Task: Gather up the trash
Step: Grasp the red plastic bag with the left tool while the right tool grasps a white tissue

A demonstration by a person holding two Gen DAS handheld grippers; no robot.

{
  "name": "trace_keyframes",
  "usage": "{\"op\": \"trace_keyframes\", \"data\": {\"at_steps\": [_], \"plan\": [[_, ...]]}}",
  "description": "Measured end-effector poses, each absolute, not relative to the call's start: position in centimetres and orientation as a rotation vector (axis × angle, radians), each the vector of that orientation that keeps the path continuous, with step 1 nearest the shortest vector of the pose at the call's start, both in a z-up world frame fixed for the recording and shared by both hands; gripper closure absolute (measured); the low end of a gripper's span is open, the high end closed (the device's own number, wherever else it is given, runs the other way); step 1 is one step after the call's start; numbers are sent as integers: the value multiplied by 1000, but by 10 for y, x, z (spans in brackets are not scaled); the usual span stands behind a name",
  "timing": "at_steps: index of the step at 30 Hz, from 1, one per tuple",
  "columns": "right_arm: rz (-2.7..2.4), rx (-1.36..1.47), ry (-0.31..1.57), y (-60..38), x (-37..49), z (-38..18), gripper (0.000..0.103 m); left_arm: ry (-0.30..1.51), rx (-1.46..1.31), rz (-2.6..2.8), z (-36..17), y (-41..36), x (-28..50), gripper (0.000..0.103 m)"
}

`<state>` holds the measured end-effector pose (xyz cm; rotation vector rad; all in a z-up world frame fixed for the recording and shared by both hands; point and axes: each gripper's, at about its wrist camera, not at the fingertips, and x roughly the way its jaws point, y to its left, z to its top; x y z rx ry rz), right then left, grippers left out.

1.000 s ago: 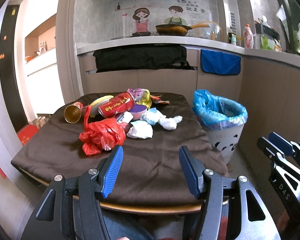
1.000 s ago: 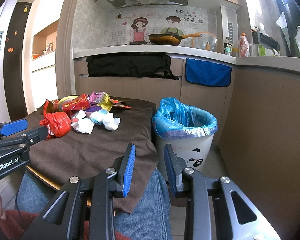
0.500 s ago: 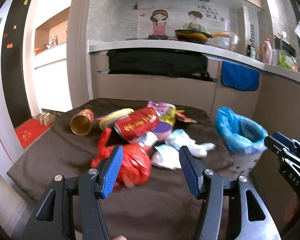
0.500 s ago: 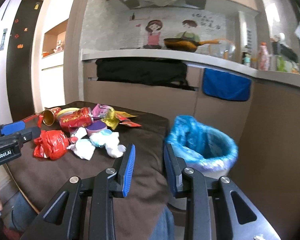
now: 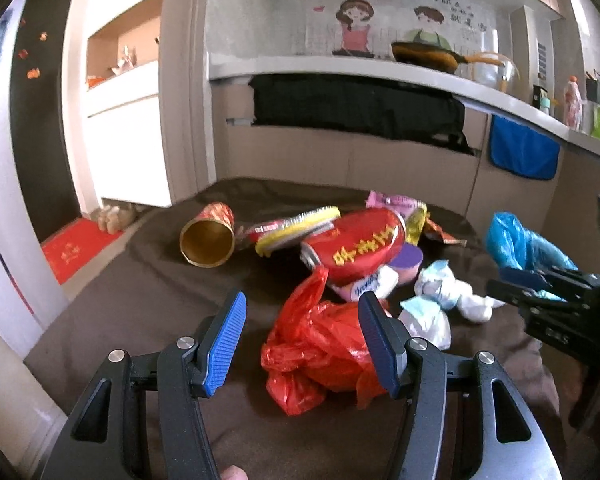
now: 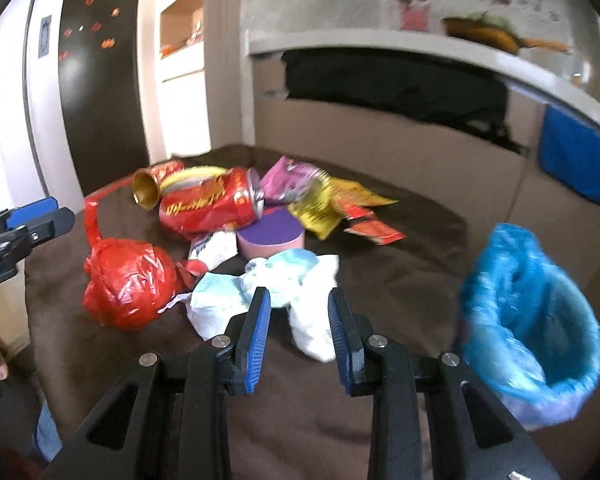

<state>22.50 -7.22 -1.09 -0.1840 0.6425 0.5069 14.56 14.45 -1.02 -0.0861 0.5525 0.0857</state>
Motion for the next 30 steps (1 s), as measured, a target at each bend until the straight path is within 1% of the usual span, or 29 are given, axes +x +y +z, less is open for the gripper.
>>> {"op": "trace_keyframes", "data": {"at_steps": [5,11,12,13,14,16,21,30], "plan": [[540,-217,724,-56,251,-30,75,587,-121,52,-19,147,150,44],[484,-210,801,-65,263,-54,75,580,-131,39,-21,148,155,44],[471,-210,779,-69,261,-53,77,582,-132,41,-22,149,157,44],[468,-204,765,-73,259,-52,88,581,-130,45,-22,149,158,44],[474,-192,756,-76,257,-49,92,582,-123,53,-22,149,158,44],[488,-162,738,-84,253,-45,93,585,-112,55,-22,147,160,44],[479,-166,709,-89,245,-37,94,597,-140,36,-24,147,161,46],[481,-150,717,-92,235,-37,94,594,-163,80,-23,154,168,48]]}}
